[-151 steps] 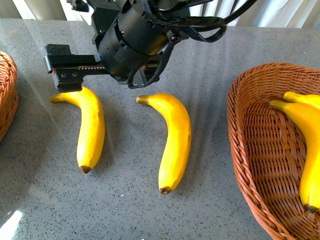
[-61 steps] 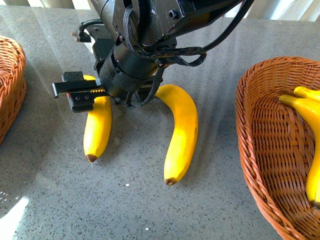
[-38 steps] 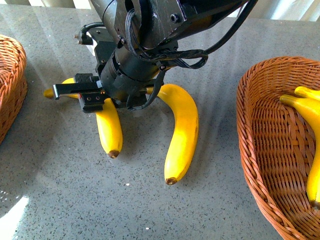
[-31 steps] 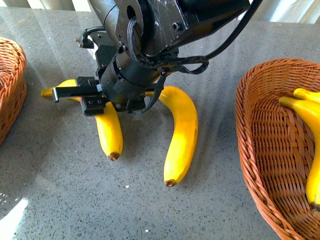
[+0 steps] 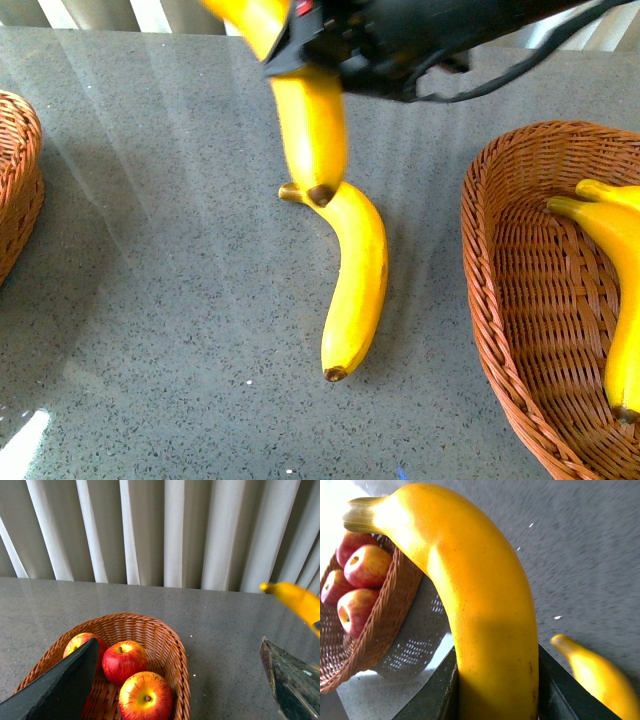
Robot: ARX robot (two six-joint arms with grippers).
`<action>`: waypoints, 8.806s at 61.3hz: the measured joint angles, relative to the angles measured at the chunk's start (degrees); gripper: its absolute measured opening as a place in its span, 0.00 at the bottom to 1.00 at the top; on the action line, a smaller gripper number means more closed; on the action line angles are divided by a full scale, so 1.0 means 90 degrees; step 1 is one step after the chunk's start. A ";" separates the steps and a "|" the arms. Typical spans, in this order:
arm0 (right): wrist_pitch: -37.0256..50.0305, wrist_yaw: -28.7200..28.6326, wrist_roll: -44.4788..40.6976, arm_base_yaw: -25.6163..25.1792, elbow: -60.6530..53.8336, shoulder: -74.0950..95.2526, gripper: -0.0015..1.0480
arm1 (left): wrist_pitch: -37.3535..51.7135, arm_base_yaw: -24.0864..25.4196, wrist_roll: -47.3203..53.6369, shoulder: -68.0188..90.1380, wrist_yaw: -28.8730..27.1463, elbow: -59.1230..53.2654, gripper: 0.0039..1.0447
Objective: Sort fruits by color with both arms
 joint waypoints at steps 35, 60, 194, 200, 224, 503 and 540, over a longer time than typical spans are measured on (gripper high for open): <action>0.0716 -0.0879 -0.0352 -0.2980 -0.3517 -0.1834 0.32 | 0.0000 0.0000 0.0000 0.0000 0.0000 0.0000 0.91; 0.0607 -0.0765 -0.0814 -0.3313 -0.3619 -0.1557 0.83 | 0.0000 0.0000 0.0000 0.0000 0.0000 0.0000 0.91; -0.1749 0.1933 -0.3424 0.0576 -0.0442 0.0865 0.48 | 0.0000 0.0000 0.0000 0.0000 -0.0002 0.0000 0.91; -0.1566 0.1948 -0.3060 0.0823 -0.0899 0.0520 0.35 | 0.0000 0.0000 0.0000 0.0000 0.0000 0.0000 0.91; -0.1355 0.1880 -0.1770 0.1093 -0.1600 -0.1059 0.33 | 0.0000 0.0000 0.0000 0.0000 -0.0002 0.0000 0.91; 0.0461 0.2516 -0.2069 -0.3050 -0.7203 -1.0851 0.02 | 0.0000 -0.0005 0.0000 0.0000 -0.0002 0.0000 0.91; -0.0678 0.2518 -0.2067 -0.3050 -0.7201 -1.1956 0.02 | 0.0000 -0.0005 0.0000 0.0000 -0.0002 0.0000 0.91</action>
